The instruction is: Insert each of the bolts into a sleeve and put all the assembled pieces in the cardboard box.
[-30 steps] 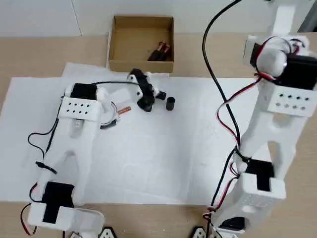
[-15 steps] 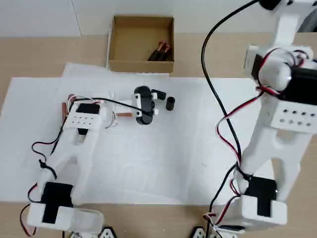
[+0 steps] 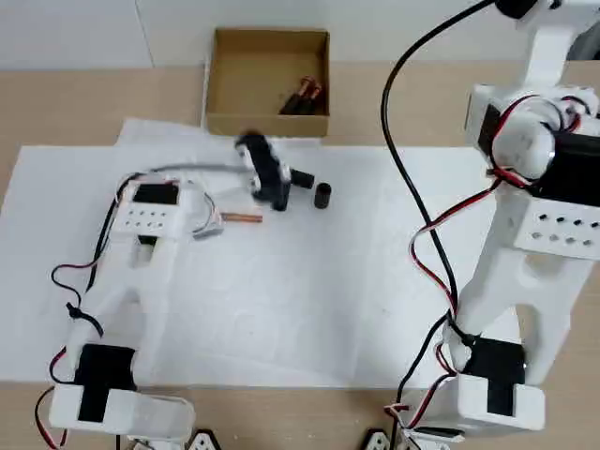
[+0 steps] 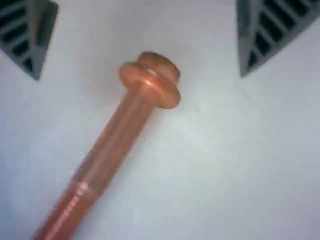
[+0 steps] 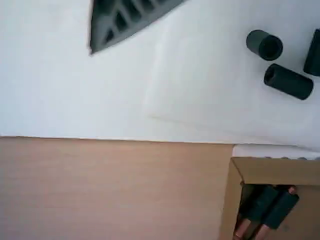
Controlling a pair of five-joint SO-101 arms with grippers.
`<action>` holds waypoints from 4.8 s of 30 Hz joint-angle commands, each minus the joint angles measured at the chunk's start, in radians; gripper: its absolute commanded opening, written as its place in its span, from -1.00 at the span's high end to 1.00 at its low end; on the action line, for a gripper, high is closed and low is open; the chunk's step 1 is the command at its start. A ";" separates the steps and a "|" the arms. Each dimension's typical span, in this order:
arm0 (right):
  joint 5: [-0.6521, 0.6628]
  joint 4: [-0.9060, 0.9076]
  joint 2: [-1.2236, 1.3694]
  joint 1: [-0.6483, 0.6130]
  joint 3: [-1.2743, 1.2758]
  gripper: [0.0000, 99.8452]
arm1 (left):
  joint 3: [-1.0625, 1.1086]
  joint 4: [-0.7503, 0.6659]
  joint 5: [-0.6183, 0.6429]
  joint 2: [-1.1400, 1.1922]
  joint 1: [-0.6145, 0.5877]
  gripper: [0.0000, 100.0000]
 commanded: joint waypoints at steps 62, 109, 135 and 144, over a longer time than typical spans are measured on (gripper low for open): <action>0.072 0.001 -0.154 0.010 0.198 0.63 | -0.292 0.186 2.035 0.399 0.124 0.99; 0.072 -0.001 -0.154 0.008 0.262 0.63 | -0.464 0.417 0.844 0.491 -0.032 0.87; 0.069 -0.054 -0.143 -0.266 0.511 0.63 | -0.481 0.626 0.848 0.170 -0.031 0.99; 0.064 -0.424 0.033 -0.378 0.674 0.63 | -0.461 0.781 0.836 -0.141 -0.035 0.99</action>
